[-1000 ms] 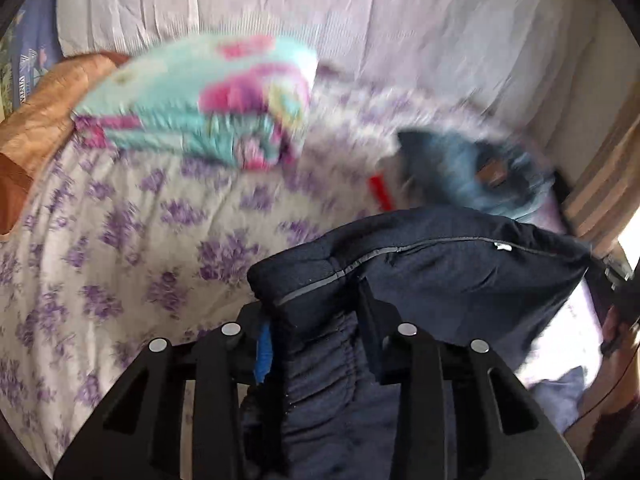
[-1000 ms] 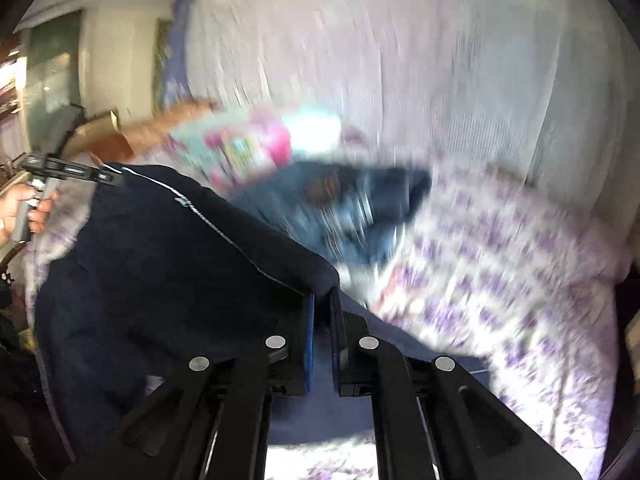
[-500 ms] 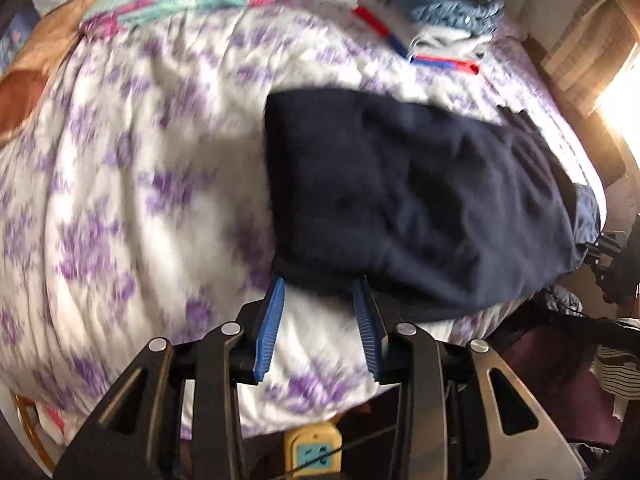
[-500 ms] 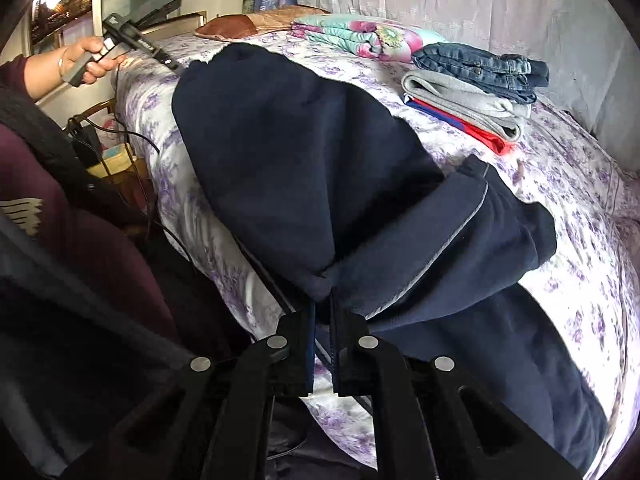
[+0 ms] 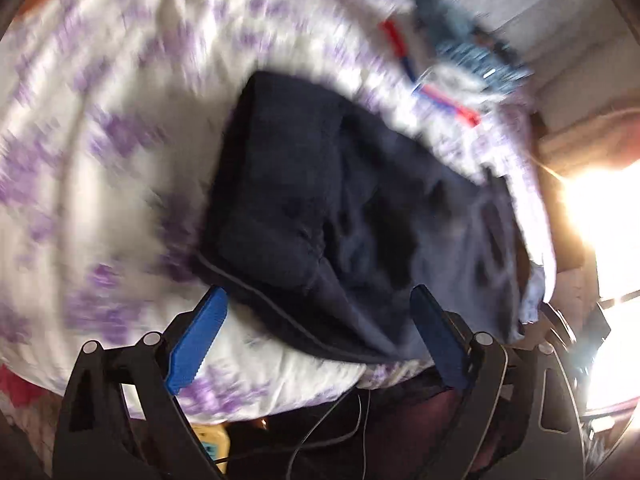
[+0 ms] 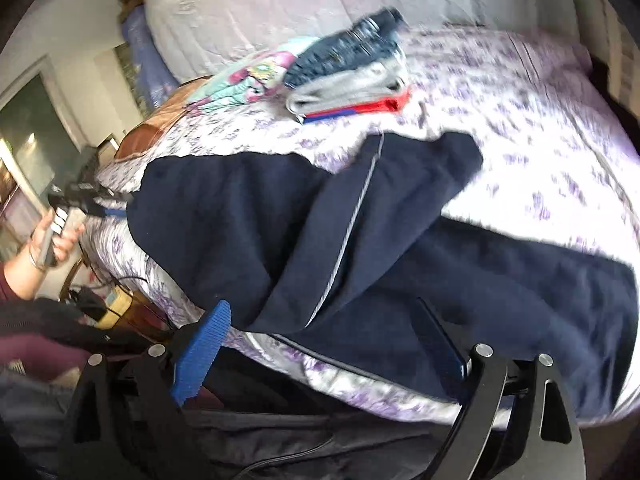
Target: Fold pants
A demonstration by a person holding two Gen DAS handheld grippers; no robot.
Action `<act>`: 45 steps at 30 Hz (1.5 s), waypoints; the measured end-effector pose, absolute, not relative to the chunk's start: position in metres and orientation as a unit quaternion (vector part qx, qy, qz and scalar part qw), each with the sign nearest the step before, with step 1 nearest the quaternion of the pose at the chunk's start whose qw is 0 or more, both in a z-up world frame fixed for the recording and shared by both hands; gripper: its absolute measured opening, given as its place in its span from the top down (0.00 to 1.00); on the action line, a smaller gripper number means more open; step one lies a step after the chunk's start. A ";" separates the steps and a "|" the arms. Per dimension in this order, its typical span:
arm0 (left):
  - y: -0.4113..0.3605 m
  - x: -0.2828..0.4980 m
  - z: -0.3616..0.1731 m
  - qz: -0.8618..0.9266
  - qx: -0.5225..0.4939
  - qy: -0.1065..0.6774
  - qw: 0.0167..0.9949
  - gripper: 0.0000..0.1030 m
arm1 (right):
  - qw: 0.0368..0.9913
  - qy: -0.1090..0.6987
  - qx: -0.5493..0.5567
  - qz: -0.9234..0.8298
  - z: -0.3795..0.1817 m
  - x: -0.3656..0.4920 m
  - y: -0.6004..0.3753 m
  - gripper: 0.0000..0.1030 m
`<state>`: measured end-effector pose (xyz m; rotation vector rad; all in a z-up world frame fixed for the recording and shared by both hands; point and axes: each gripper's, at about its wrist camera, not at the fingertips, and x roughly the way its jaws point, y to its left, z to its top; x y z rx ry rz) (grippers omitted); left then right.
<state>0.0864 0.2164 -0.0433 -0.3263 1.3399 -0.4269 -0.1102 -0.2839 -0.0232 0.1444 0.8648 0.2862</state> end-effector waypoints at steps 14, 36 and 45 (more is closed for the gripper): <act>0.212 0.072 -0.035 -0.168 -0.224 0.557 0.782 0.64 | 0.883 0.381 -0.157 0.225 0.012 0.048 -0.171 0.11; 0.347 0.103 -0.033 0.037 -0.294 0.489 0.821 0.58 | 0.854 0.423 -0.204 0.226 -0.011 0.240 -0.043 0.57; 0.292 0.085 0.059 -0.025 -0.192 0.434 0.880 0.52 | 0.904 0.413 -0.097 0.042 0.033 0.177 -0.256 0.10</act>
